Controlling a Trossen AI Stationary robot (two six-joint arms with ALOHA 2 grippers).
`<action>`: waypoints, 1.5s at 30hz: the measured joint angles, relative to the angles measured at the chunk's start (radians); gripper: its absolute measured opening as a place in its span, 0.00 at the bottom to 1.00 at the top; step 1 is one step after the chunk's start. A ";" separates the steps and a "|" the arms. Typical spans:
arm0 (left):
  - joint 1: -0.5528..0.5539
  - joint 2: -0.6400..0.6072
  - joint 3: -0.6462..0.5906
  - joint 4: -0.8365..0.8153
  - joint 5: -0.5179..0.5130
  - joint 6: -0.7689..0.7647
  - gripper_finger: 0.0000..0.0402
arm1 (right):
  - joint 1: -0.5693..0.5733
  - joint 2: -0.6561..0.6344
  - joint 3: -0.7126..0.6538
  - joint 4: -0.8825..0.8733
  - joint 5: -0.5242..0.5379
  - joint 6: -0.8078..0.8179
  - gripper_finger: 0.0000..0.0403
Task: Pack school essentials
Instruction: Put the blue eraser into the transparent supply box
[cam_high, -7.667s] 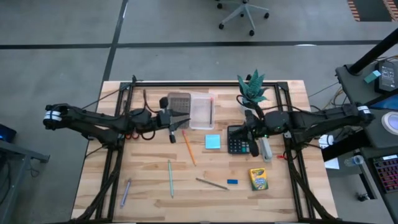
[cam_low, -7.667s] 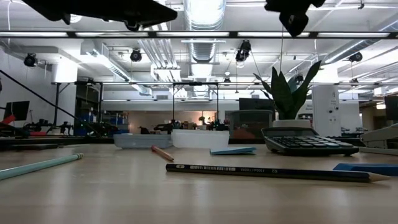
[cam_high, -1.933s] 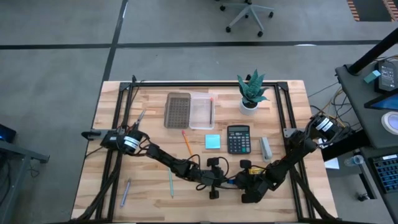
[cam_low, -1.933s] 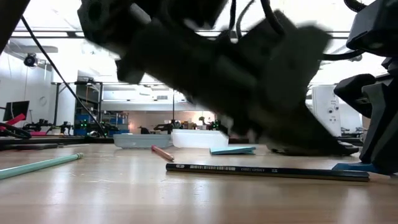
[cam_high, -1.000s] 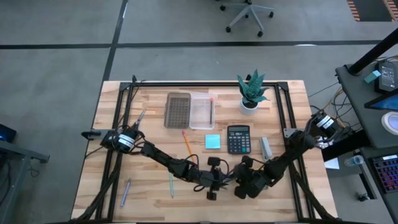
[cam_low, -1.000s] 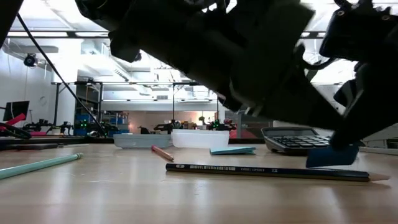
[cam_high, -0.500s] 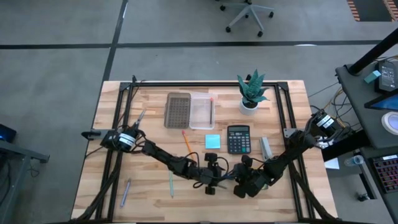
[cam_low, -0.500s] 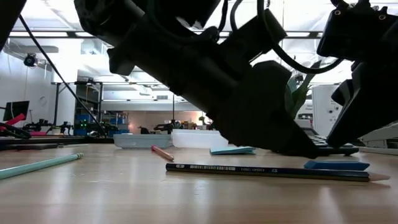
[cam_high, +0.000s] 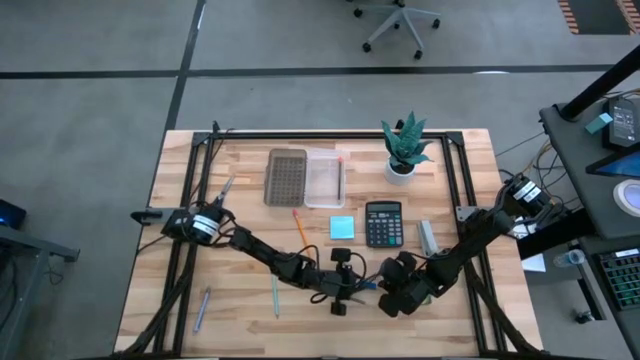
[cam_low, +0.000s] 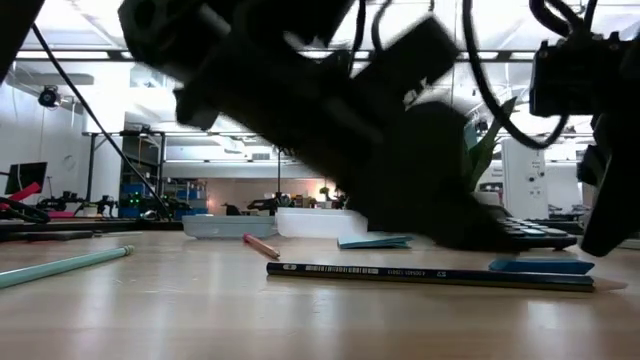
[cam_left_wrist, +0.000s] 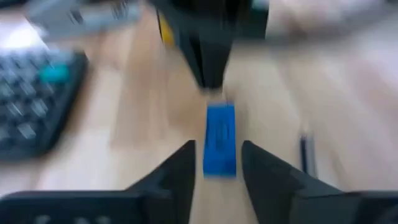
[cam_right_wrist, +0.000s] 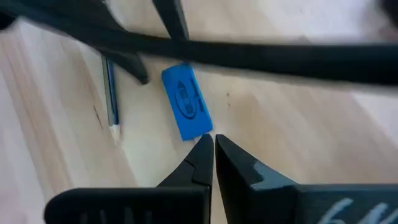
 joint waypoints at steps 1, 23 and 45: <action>0.000 0.002 -0.002 -0.008 0.001 0.000 0.21 | 0.000 0.000 0.000 -0.002 -0.002 0.026 0.02; 0.010 0.017 -0.018 0.035 -0.011 -0.029 0.02 | -0.062 0.008 0.001 0.018 -0.072 0.113 0.45; 0.014 0.017 -0.020 0.027 -0.027 -0.054 0.02 | -0.068 0.047 0.003 0.201 -0.095 -0.053 0.43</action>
